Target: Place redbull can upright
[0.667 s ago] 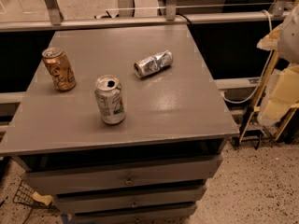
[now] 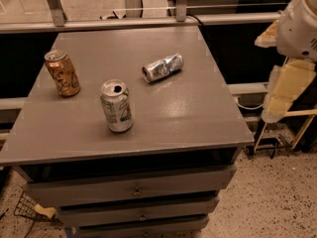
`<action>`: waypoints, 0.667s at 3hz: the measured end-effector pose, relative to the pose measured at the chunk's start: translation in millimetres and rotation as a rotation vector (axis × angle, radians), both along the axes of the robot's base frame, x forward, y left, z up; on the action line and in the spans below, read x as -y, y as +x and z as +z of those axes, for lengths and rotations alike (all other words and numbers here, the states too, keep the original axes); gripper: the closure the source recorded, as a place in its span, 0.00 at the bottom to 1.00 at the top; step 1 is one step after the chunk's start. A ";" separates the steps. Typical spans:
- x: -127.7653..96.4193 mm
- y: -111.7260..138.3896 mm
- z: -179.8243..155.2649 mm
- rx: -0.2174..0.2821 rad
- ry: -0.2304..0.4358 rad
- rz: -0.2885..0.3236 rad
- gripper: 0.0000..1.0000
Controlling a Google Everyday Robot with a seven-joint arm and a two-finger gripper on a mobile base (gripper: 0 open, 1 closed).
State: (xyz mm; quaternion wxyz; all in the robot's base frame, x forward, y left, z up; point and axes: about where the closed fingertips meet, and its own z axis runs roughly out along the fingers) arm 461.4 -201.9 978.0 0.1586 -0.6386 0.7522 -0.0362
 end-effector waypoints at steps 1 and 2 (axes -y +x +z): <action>-34.9 43.1 -9.9 -0.009 -0.024 0.177 0.00; -70.5 78.6 -24.0 -0.017 -0.039 0.326 0.00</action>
Offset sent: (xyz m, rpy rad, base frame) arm 0.1200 0.1132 -0.0450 -0.0648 0.0584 0.5277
